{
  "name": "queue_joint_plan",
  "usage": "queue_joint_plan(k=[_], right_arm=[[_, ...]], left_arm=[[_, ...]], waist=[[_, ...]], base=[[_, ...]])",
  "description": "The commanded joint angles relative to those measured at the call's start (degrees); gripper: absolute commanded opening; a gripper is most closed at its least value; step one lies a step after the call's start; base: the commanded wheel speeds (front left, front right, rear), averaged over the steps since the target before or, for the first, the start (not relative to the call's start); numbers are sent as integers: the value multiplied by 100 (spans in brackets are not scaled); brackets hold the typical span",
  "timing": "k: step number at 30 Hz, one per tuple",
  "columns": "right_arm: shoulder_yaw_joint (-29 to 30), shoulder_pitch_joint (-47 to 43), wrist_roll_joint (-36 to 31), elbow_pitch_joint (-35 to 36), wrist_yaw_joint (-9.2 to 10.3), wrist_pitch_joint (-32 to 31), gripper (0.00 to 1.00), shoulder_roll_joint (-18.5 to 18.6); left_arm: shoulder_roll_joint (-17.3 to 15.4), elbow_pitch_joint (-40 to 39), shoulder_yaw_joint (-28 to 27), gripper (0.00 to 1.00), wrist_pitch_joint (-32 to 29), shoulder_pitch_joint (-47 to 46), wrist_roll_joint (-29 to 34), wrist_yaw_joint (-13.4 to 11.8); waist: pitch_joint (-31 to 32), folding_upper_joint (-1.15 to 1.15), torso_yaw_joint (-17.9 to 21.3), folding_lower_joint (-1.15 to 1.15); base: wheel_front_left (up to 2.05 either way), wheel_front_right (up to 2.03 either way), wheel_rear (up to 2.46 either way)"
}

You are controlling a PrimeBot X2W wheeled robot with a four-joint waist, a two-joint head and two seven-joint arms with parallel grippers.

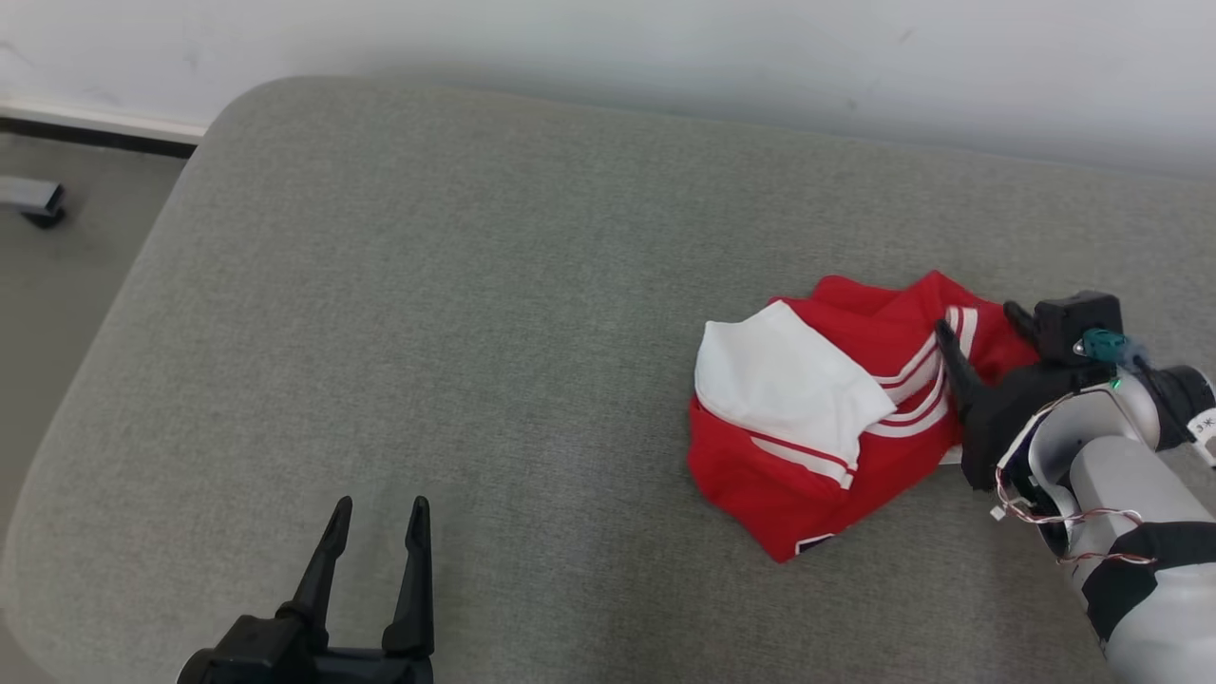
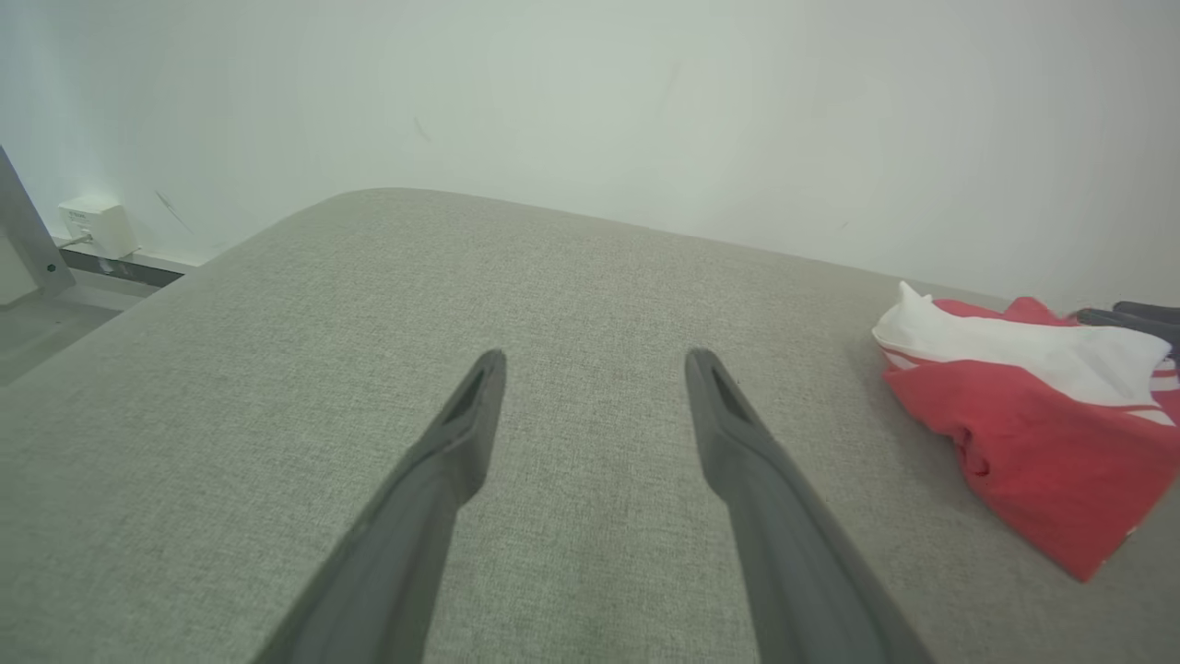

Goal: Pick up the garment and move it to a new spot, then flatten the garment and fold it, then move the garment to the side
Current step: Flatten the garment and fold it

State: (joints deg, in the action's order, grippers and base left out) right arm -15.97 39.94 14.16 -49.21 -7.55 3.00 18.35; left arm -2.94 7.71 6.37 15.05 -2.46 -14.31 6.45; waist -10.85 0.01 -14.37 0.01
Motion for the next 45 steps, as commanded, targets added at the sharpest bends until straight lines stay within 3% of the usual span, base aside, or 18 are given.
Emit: queue_joint_plan(k=[1,2,3,4,9,19,27,37,45], right_arm=[[-65,48,42,-225,15,-183,83,65],[-99,105,69,-310,15,-246,31,59],[-90,161,129,-367,15,-246,9,51],[-88,198,140,-437,15,-236,0,69],[-138,305,222,-651,15,-118,0,95],[-92,666,350,-584,15,765,0,284],[42,1107,393,-239,15,1107,0,799],[-478,1794,167,588,15,879,0,1483],[-745,1527,401,854,15,760,0,1080]], left_arm=[[7,-5,3,100,18,-59,-75,-36],[7,-2,10,100,18,-62,-73,-39],[6,1,8,100,18,-64,-82,-48],[5,2,4,100,18,-65,-90,-57],[5,-17,-27,100,18,-1,-112,-82],[6,18,-124,100,18,75,23,-62],[5,33,-190,100,18,217,122,-26],[5,72,-123,100,18,229,156,4],[4,84,-87,100,18,340,12,-40]], waist=[[-61,-1,-96,-1],[-57,-1,-101,-1],[-54,-1,-103,-1],[-50,-1,-99,-1],[-13,-1,-1,-1],[192,-1,292,-1],[432,-1,587,-1],[680,-1,609,-1],[655,-1,339,-1]], base=[[0,0,0],[0,0,0],[0,0,0],[0,0,0],[0,0,0],[0,0,0],[0,0,0],[0,0,0],[0,0,0]])
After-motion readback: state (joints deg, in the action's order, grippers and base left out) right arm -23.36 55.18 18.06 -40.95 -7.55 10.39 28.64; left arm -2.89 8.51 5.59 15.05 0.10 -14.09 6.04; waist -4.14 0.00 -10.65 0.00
